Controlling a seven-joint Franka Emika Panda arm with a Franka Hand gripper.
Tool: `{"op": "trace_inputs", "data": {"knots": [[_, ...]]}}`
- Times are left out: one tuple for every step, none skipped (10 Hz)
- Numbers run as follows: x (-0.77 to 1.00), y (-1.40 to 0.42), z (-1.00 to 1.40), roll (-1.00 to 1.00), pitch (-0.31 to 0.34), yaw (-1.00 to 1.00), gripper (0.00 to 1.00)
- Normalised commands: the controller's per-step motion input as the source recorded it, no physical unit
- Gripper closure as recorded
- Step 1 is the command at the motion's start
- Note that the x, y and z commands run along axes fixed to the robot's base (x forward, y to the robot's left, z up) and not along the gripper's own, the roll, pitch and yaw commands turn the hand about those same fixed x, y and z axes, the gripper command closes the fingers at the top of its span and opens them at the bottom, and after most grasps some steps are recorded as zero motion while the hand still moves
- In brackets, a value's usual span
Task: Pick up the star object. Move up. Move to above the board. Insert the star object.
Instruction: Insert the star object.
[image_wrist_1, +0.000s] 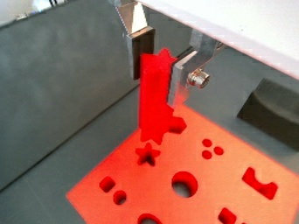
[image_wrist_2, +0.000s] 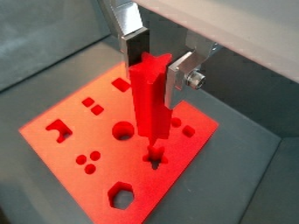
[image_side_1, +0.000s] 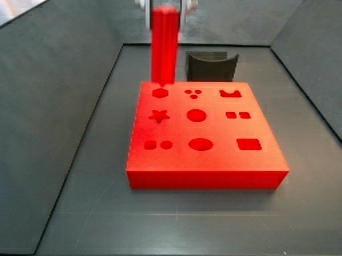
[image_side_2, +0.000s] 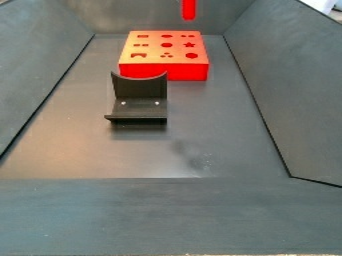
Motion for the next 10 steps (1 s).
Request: {"op": "trace_inputs", "data": {"knots": [[0.00, 0.00, 0.00, -0.04, -0.033, 0.00, 1.00], [0.00, 0.00, -0.02, 0.00, 0.000, 0.00, 1.00], [0.00, 0.00, -0.12, 0.00, -0.003, 0.00, 1.00], [0.00, 0.00, -0.33, 0.06, 0.000, 0.00, 1.00], [0.00, 0.00, -0.45, 0.10, -0.007, 0.01, 1.00], [0.00, 0.00, -0.51, 0.12, -0.034, 0.01, 1.00], [0.00, 0.00, -0.53, 0.12, -0.027, 0.01, 1.00], [0.00, 0.00, -0.52, 0.11, -0.020, 0.01, 1.00], [0.00, 0.00, -0.52, 0.10, -0.006, 0.02, 1.00], [0.01, 0.00, -0.50, 0.08, -0.004, 0.00, 1.00]]}}
